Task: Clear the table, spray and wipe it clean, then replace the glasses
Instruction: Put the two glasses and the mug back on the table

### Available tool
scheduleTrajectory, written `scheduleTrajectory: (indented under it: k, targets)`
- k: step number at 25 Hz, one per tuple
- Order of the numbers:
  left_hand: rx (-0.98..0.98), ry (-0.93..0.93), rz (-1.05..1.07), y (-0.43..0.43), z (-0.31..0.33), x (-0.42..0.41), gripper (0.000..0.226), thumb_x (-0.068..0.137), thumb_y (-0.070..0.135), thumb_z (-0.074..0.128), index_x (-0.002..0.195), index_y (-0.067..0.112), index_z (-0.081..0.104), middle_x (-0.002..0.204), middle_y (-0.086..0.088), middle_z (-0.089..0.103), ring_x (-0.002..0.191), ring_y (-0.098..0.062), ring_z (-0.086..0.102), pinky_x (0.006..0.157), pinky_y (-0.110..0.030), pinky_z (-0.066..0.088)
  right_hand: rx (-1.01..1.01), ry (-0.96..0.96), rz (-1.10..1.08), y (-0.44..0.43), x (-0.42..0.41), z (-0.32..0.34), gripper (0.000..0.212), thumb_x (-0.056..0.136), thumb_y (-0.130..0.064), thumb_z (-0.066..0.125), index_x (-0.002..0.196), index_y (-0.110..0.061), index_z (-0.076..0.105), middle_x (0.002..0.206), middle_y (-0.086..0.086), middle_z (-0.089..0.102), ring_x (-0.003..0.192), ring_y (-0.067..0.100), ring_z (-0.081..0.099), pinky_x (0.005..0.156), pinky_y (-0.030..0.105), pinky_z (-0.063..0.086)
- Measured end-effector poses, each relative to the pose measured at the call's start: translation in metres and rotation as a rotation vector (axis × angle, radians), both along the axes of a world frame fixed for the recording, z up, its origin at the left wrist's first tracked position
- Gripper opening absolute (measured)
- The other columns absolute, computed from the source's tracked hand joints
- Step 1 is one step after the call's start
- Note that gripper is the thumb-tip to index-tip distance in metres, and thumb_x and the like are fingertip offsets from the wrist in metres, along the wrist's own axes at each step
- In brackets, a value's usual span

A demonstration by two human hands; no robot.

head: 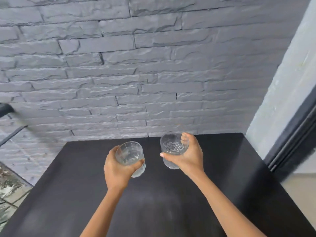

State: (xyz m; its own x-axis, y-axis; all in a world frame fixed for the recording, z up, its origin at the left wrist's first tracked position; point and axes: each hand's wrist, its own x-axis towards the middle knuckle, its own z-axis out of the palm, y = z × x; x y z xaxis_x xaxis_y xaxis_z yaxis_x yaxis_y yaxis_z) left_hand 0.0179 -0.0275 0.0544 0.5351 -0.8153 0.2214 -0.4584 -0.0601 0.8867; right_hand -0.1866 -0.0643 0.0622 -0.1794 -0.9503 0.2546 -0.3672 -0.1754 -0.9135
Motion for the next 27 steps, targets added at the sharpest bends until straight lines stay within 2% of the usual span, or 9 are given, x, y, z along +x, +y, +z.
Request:
scheduleTrajectory:
  k: [3,6,10,13,27]
  targets:
    - [0.074,0.006,-0.032,-0.021,-0.02,0.002,0.084,0.047,0.037,0.09,0.121,0.026,0.052,0.115,0.006,0.062,0.109,-0.02,0.059,0.086,-0.03,0.046,0.048,0.026,-0.025,-0.012,0.0,-0.03,0.09,0.035,-0.056,0.086,0.111,-0.045,0.04,0.11,-0.023,0.049,0.103,-0.001,0.052,0.084,0.01,0.035]
    - [0.15,0.021,-0.051,-0.034,-0.042,0.008,0.083,0.048,0.035,0.09,0.121,0.028,0.051,0.107,0.012,0.058,0.107,-0.019,0.058,0.084,-0.029,0.045,0.123,0.036,-0.036,-0.018,0.002,-0.065,0.089,0.041,-0.045,0.089,0.114,-0.045,0.038,0.115,-0.02,0.047,0.104,-0.001,0.048,0.079,0.005,0.033]
    - [0.213,0.034,-0.093,-0.044,-0.074,0.017,0.086,0.048,0.027,0.091,0.124,0.022,0.05,0.114,0.008,0.058,0.108,-0.019,0.057,0.086,-0.026,0.042,0.225,0.069,-0.068,-0.026,0.005,-0.105,0.088,0.048,-0.033,0.09,0.122,-0.03,0.042,0.121,-0.015,0.045,0.105,0.002,0.044,0.087,0.017,0.035]
    - [0.27,0.041,-0.129,-0.051,-0.096,0.019,0.088,0.049,0.026,0.091,0.126,0.022,0.049,0.121,0.005,0.058,0.109,-0.017,0.055,0.088,-0.024,0.041,0.276,0.079,-0.125,-0.029,0.005,-0.129,0.085,0.05,-0.029,0.09,0.122,-0.024,0.044,0.121,-0.012,0.046,0.107,0.006,0.046,0.09,0.021,0.036]
    - [0.336,0.042,-0.113,-0.064,-0.131,0.011,0.096,0.05,0.026,0.091,0.133,0.017,0.043,0.132,-0.001,0.053,0.119,-0.021,0.051,0.091,-0.024,0.038,0.328,0.063,-0.168,-0.036,-0.009,-0.159,0.086,0.05,-0.028,0.091,0.121,-0.029,0.043,0.12,-0.014,0.048,0.108,0.004,0.046,0.089,0.017,0.036]
